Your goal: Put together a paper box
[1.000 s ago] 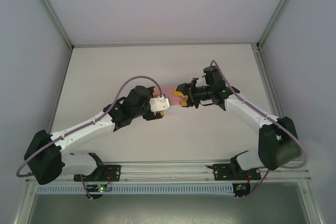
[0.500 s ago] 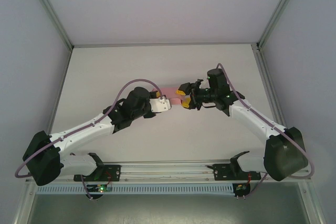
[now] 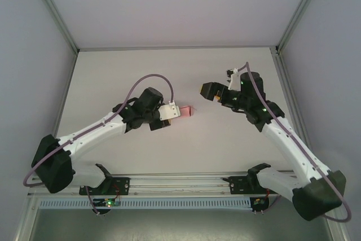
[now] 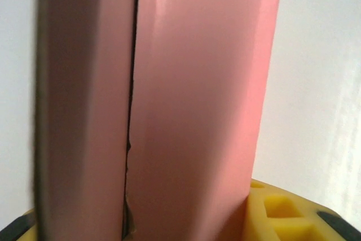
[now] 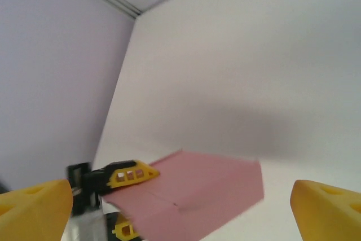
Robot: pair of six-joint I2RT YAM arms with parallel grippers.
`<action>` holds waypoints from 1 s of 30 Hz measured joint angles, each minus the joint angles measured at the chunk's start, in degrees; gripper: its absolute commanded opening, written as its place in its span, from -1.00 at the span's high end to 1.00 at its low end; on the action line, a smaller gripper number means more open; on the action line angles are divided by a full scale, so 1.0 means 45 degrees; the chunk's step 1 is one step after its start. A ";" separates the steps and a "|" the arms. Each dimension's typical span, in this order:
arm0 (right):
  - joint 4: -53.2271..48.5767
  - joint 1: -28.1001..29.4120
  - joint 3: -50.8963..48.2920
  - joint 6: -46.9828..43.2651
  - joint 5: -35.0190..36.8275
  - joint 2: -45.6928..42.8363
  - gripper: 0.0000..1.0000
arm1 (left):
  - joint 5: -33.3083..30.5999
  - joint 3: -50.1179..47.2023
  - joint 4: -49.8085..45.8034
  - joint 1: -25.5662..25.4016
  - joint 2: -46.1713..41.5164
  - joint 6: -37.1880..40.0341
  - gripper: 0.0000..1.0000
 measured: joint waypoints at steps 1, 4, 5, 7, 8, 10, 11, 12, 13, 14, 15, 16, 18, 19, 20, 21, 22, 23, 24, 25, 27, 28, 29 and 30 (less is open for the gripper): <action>0.0578 -0.0053 -0.0369 -0.0695 -0.0141 -0.0355 -0.93 | 0.0267 0.0068 -0.0432 0.0097 0.0282 -0.0136 0.22; 0.1292 0.0019 -0.1049 -0.2307 -0.0359 -0.0816 -0.77 | 0.0850 0.0146 -0.1423 0.0330 0.1166 -0.0510 0.23; 0.1185 0.0219 -0.1030 -0.2890 -0.0097 -0.0719 -0.76 | 0.1035 0.0243 -0.1540 0.0384 0.1418 -0.0563 0.23; 0.0525 0.0937 -0.0811 -0.3963 0.0627 -0.0335 -0.71 | 0.1277 0.0593 -0.1647 0.0520 0.1700 -0.0787 0.17; 0.0175 0.1345 -0.0685 -0.4401 0.0967 -0.0078 -0.65 | 0.1379 0.0753 -0.1715 0.0563 0.1909 -0.0855 0.13; -0.0457 0.2089 -0.0452 -0.5076 0.1447 0.0510 -0.53 | 0.1511 0.1098 -0.1836 0.0661 0.2259 -0.0933 0.11; -0.0743 0.2390 -0.0364 -0.5314 0.1681 0.0831 -0.46 | 0.1569 0.1282 -0.1841 0.0699 0.2472 -0.0957 0.04; -0.1005 0.2647 -0.0287 -0.5503 0.1919 0.1156 -0.41 | 0.1627 0.1423 -0.1841 0.0763 0.2657 -0.1001 0.03; -0.1171 0.2837 -0.0248 -0.5663 0.2127 0.1428 -0.37 | 0.1681 0.1530 -0.1846 0.0772 0.2856 -0.1015 0.02; -0.1418 0.3036 -0.0185 -0.5819 0.2380 0.1768 -0.34 | 0.1715 0.1613 -0.1860 0.0806 0.3094 -0.1025 0.02; -0.1603 0.3177 -0.0126 -0.5940 0.2618 0.2045 -0.31 | 0.1734 0.1763 -0.1991 0.0835 0.3269 -0.1025 0.02; -0.1744 0.3293 -0.0058 -0.6052 0.2827 0.2317 -0.31 | 0.1744 0.1933 -0.2055 0.0855 0.3366 -0.1049 0.02; -0.1933 0.3449 0.0097 -0.6203 0.3264 0.2764 -0.27 | 0.1836 0.2171 -0.2147 0.0918 0.3599 -0.1059 0.02; -0.2059 0.3463 0.0223 -0.6305 0.3546 0.3021 -0.27 | 0.1885 0.2249 -0.2176 0.0928 0.3662 -0.1064 0.02; -0.2108 0.3497 0.0330 -0.6397 0.3755 0.3206 -0.26 | 0.1923 0.2297 -0.2195 0.0937 0.3701 -0.1064 0.02; -0.2142 0.3502 0.0432 -0.6445 0.3920 0.3361 -0.25 | 0.1957 0.2331 -0.2215 0.0937 0.3735 -0.1064 0.02; -0.2147 0.3521 0.0549 -0.6538 0.4051 0.3531 -0.25 | 0.1972 0.2351 -0.2229 0.0937 0.3759 -0.1059 0.02; -0.2137 0.3521 0.0661 -0.6659 0.4129 0.3677 -0.25 | 0.1982 0.2365 -0.2234 0.0937 0.3764 -0.1059 0.02; -0.2118 0.3521 0.0763 -0.6761 0.4158 0.3808 -0.20 | 0.1996 0.2365 -0.2239 0.0937 0.3764 -0.1059 0.02; -0.2084 0.3521 0.0884 -0.6873 0.4250 0.3983 -0.08 | 0.2011 0.2365 -0.2239 0.0937 0.3764 -0.1054 0.02; -0.2098 0.3521 0.1112 -0.7082 0.4308 0.4328 0.05 | 0.2011 0.2365 -0.2239 0.0937 0.3764 -0.1054 0.02; -0.2147 0.3521 0.1287 -0.7242 0.4337 0.4571 0.20 | 0.2011 0.2365 -0.2239 0.0937 0.3764 -0.1054 0.02; -0.2200 0.3521 0.1462 -0.7334 0.4333 0.4809 0.30 | 0.2011 0.2365 -0.2239 0.0937 0.3764 -0.1054 0.02; -0.2259 0.3521 0.1637 -0.7431 0.4323 0.5037 0.42 | 0.2011 0.2365 -0.2239 0.0937 0.3764 -0.1054 0.02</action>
